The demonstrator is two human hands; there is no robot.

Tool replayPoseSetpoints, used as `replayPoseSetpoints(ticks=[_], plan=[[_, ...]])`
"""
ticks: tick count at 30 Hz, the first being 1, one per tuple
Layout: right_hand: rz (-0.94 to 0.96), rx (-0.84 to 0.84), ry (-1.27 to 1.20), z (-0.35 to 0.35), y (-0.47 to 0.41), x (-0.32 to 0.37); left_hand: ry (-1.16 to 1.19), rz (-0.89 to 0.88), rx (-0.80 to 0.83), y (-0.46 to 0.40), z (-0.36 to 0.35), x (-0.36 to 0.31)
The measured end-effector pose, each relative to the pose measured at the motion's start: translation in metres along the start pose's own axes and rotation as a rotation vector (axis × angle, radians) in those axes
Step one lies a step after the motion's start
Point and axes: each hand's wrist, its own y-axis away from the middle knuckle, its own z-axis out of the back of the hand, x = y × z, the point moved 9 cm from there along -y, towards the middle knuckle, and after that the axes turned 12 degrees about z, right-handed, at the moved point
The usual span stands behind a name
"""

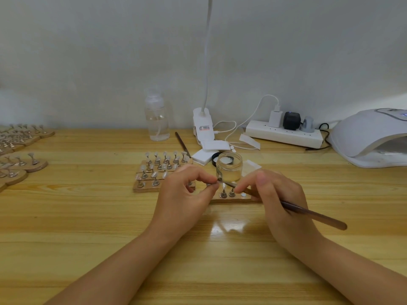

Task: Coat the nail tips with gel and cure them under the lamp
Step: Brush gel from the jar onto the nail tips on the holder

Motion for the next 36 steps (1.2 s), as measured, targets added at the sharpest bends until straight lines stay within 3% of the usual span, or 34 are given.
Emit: replayPoseSetpoints(ticks=[9, 17, 21, 36], plan=[[-0.020, 0.002, -0.028, -0.001, 0.001, -0.002, 0.005, 0.004, -0.008, 0.000, 0.000, 0.000], [0.011, -0.123, -0.120, 0.010, 0.001, -0.004, 0.014, 0.001, 0.001, 0.000, 0.001, -0.002], [-0.073, -0.100, -0.095, 0.007, 0.003, -0.009, 0.035, -0.014, -0.016, 0.001, 0.002, -0.005], [0.016, 0.008, -0.023, -0.003, 0.001, 0.003, 0.142, 0.031, -0.016, -0.002, 0.005, 0.000]])
